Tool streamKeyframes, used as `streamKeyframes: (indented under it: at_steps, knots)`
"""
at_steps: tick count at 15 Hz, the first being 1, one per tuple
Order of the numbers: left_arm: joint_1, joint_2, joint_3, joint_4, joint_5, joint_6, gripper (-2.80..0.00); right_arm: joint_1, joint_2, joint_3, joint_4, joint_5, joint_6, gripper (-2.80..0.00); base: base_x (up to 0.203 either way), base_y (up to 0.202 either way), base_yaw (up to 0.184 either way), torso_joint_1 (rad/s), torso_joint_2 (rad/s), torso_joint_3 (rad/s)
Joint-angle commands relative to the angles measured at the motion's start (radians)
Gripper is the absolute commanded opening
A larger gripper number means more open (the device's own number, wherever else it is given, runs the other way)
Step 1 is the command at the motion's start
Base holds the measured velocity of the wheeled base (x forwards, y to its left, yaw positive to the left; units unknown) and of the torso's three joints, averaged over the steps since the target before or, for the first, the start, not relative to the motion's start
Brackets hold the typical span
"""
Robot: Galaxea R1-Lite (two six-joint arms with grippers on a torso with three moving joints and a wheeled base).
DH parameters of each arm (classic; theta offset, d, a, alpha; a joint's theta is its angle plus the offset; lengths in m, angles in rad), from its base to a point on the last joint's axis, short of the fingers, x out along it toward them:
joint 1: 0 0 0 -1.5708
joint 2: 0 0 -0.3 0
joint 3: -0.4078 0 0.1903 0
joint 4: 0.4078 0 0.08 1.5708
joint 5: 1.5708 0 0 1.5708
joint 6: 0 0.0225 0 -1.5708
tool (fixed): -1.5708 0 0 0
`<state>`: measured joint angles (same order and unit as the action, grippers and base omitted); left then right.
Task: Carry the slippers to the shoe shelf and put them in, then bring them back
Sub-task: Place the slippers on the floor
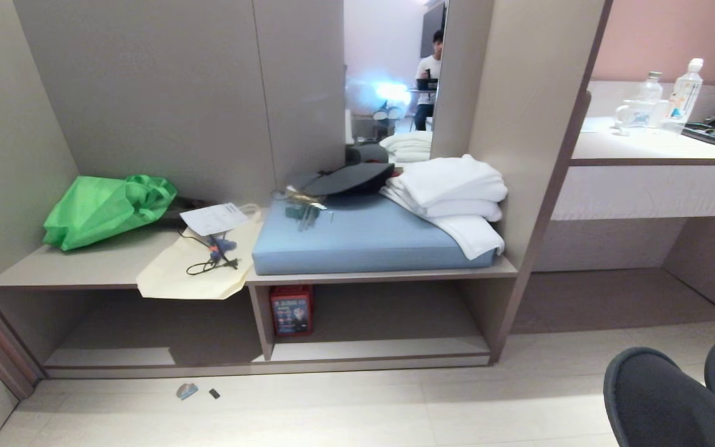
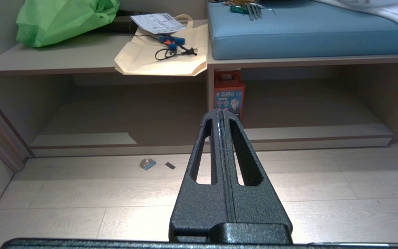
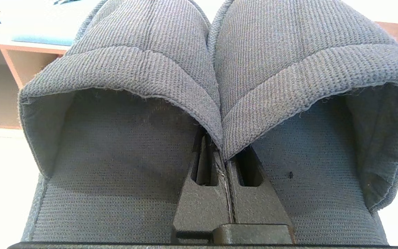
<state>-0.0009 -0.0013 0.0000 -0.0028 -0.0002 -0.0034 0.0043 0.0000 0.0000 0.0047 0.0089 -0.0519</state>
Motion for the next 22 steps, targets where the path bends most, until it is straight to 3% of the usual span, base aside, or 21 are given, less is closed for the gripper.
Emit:
streamKeyframes:
  at_steps: [1, 12, 22]
  knots:
    - [0.000, 0.001, 0.000, 0.000, 0.000, -0.001, -2.80, 0.000, 0.002, 0.000, 0.000, 0.000, 0.003, -2.80, 0.000, 0.000, 0.000, 0.000, 0.00, 0.000]
    - [-0.001, 0.001, 0.000, 0.000, 0.000, -0.004, -2.80, 0.000, 0.002, 0.000, 0.000, 0.000, 0.003, -2.80, 0.001, -0.004, 0.002, 0.000, 0.00, 0.000]
    - [0.001, 0.001, 0.000, 0.000, 0.000, -0.004, -2.80, 0.000, 0.002, 0.000, -0.002, 0.000, 0.003, -2.80, 0.001, -0.185, 0.003, 0.002, 0.00, 0.002]
